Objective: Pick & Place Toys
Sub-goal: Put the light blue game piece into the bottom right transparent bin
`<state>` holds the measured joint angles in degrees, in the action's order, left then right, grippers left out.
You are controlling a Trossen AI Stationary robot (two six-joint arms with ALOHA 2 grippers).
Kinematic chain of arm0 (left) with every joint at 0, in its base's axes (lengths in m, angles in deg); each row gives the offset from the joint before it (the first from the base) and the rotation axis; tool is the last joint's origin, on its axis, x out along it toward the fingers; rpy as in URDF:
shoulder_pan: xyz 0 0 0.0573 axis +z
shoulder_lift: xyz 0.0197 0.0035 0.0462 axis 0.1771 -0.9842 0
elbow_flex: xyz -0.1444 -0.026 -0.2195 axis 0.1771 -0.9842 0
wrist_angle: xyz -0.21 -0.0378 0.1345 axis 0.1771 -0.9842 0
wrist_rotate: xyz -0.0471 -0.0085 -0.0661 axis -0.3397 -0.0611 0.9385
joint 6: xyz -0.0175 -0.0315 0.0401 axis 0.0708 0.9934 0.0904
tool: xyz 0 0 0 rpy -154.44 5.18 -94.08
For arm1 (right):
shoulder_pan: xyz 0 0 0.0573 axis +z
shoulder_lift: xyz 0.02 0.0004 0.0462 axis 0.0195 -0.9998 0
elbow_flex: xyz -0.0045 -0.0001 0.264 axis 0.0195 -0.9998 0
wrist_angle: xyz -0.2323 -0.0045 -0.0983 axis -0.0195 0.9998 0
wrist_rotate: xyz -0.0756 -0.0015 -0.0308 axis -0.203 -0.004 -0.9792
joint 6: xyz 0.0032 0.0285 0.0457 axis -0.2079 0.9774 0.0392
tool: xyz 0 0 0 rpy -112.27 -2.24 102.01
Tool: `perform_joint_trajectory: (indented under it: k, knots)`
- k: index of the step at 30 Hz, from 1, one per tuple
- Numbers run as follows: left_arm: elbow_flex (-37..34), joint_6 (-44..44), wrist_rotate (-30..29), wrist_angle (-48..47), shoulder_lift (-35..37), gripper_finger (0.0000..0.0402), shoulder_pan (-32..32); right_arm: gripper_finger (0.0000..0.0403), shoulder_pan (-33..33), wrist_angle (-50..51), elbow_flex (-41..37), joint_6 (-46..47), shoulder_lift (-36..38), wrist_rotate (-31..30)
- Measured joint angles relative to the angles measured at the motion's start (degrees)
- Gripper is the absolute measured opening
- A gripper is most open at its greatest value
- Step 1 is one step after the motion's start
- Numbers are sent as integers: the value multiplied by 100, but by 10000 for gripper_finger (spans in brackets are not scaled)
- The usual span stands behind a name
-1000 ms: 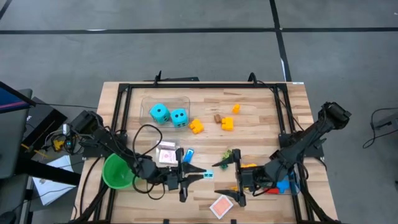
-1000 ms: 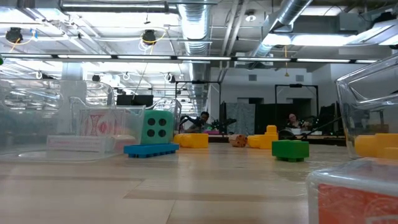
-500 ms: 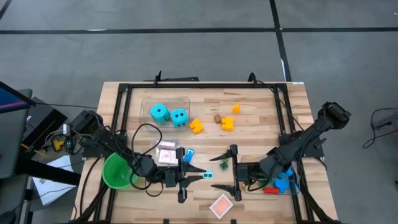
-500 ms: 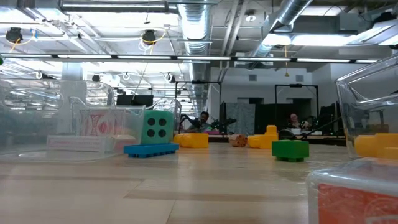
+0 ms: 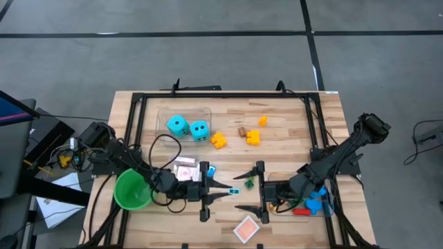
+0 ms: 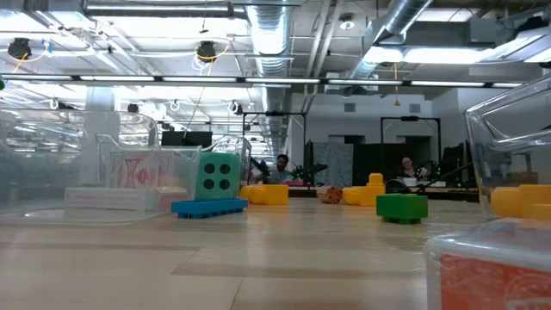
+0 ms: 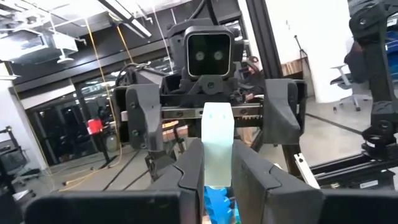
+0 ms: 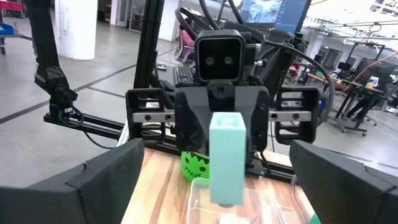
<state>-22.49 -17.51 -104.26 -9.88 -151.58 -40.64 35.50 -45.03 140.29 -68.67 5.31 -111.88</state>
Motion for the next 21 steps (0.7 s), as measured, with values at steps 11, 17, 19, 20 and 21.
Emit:
perform_joint_trajectory:
  k: [11, 17, 19, 20, 21]
  knots:
    - [0, 4, -4, -84, 0, 44, 4, 284, 0, -122, 0, -16, 0, 0]
    - [0, 7, -4, -82, 1, 45, 4, 196, 0, -120, 0, -14, 0, 0]
    - [0, 7, -4, -84, 2, 45, 4, 159, -3, -120, 0, -14, 0, 0]
    - [0, 9, 0, -84, 2, 45, 4, 140, -4, -122, 0, -14, 0, -4]
    - [0, 7, 2, -86, 2, 45, 4, 120, -19, -122, 2, -10, 0, -2]
